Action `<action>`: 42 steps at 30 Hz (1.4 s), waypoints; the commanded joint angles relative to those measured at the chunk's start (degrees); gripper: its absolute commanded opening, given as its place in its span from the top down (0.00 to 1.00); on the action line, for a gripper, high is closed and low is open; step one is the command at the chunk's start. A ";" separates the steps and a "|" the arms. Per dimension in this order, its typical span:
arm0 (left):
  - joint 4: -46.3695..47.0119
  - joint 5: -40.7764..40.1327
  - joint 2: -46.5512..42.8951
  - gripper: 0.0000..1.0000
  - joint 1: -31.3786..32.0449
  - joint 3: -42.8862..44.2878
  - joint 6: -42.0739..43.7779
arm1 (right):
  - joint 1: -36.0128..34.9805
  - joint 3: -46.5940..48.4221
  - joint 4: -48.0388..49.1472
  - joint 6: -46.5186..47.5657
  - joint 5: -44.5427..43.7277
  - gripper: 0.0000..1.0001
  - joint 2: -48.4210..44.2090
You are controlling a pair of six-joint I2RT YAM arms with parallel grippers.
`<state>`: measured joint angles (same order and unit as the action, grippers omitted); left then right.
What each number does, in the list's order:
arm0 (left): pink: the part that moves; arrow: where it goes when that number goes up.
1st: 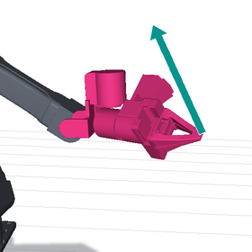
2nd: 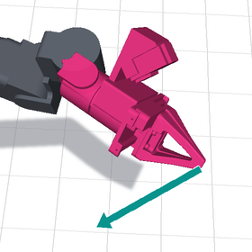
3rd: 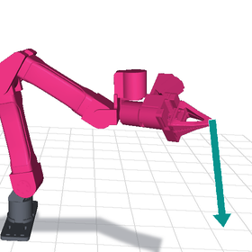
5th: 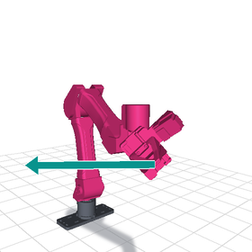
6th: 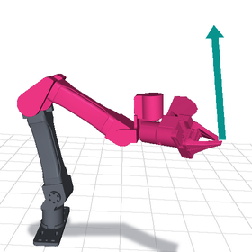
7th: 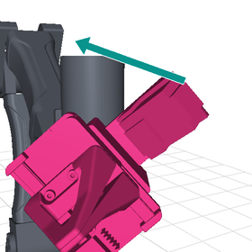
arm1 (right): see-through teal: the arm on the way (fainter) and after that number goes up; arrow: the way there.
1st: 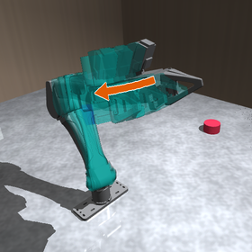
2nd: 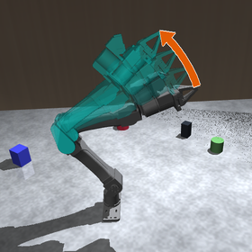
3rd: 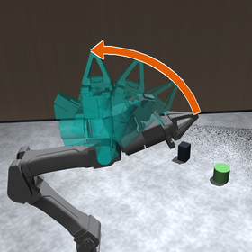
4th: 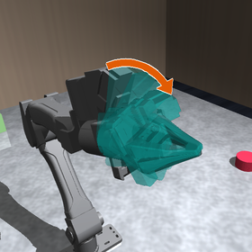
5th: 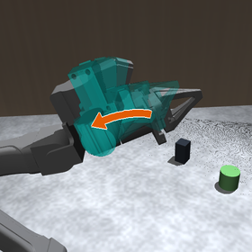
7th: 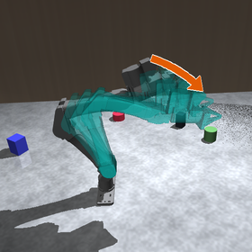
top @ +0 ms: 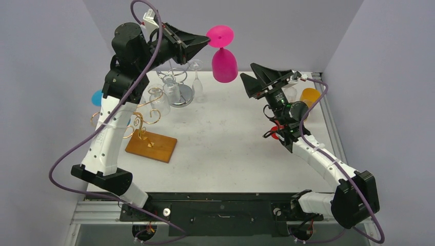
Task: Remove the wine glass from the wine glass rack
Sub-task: Place the wine glass at the center of the board.
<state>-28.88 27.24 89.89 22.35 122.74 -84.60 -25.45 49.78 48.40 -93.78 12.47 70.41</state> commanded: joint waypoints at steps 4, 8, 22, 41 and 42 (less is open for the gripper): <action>11.73 0.85 -0.13 1.00 0.74 -2.18 -4.29 | -0.05 0.01 5.83 -1.47 -2.30 0.13 0.34; 12.17 1.02 0.46 1.00 1.10 -1.75 -4.65 | -0.26 0.69 2.28 0.55 -2.39 0.13 -0.15; 17.14 1.51 0.49 1.00 2.43 -5.10 -7.54 | -0.78 2.29 15.51 -0.63 0.11 0.14 3.99; 23.20 2.02 -6.57 0.84 2.60 -20.77 -6.27 | -0.91 1.66 19.84 0.91 1.60 0.77 1.01; 23.13 1.80 -7.27 0.75 2.61 -21.95 -5.84 | -0.87 1.52 17.83 1.55 1.46 0.82 0.37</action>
<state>-7.60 28.42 85.76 24.60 103.31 -93.71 -25.96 50.76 65.78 -96.25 13.28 76.18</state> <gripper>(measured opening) 0.137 0.280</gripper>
